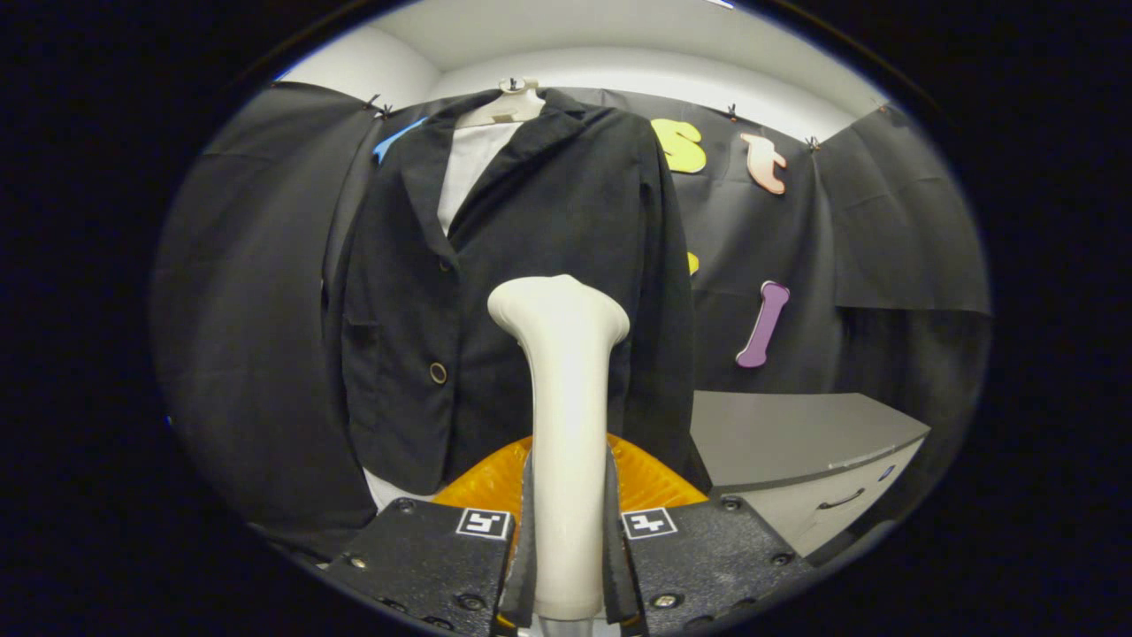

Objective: Iron the clothes twice with a garment steamer, once on the left side and once on the right side.

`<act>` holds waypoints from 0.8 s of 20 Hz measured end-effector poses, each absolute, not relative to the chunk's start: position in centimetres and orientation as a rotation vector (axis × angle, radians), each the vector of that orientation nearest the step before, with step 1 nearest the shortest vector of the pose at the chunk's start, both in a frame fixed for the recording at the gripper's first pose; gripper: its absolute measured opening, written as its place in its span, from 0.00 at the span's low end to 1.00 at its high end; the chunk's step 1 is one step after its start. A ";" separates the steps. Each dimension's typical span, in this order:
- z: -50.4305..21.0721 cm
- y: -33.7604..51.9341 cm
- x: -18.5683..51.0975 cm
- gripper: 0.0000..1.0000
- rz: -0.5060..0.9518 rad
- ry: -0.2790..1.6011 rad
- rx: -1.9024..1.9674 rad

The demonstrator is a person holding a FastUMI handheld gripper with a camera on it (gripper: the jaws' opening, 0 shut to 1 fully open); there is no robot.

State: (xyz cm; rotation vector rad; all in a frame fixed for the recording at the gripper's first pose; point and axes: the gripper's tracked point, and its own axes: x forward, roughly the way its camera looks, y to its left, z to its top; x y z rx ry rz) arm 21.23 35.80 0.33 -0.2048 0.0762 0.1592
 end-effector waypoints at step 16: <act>-7.1 35.3 18.9 0.33 0.152 0.221 -0.201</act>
